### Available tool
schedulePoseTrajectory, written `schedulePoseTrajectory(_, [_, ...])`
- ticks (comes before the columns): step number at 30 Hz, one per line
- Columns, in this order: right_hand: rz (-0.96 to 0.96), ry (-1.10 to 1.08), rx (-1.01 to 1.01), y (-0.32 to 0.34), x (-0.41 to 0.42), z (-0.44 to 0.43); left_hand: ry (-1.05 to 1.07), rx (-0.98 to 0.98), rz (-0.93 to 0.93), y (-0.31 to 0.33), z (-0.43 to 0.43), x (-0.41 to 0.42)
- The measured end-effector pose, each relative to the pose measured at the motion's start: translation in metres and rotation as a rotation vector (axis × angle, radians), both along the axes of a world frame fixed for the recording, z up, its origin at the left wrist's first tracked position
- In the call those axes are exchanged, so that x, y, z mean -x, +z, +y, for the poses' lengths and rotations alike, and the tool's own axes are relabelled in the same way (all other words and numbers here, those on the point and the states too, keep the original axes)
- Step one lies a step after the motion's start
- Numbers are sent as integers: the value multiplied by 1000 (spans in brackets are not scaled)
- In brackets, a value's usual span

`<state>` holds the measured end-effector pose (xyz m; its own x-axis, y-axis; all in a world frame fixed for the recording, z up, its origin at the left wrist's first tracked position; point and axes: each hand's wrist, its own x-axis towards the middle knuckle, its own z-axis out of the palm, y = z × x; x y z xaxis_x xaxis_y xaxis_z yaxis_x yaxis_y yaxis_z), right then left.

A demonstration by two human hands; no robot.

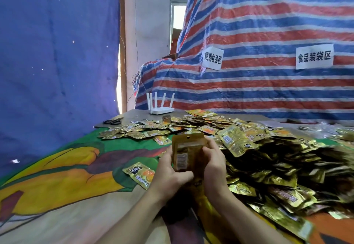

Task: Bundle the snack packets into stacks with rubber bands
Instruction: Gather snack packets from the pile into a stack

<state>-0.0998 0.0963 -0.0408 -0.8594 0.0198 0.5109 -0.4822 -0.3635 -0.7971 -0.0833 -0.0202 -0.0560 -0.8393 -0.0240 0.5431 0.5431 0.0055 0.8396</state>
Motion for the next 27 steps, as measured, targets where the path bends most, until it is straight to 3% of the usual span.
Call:
schedulePoseTrajectory(10, [-78, 219, 46, -3, 1, 1, -203, -38, -181, 1, 9, -12])
schedulePoseTrajectory(16, [39, -16, -212, 0, 3, 3, -120, 73, -107, 5, 12, -16])
schedulePoseTrajectory(23, [173, -292, -424, 0, -5, 6, -70, -157, -163, 5, 14, -13])
schedulePoseTrajectory(27, [214, -423, -560, 6, -16, 22, 6, -162, -220, 6, 15, -15])
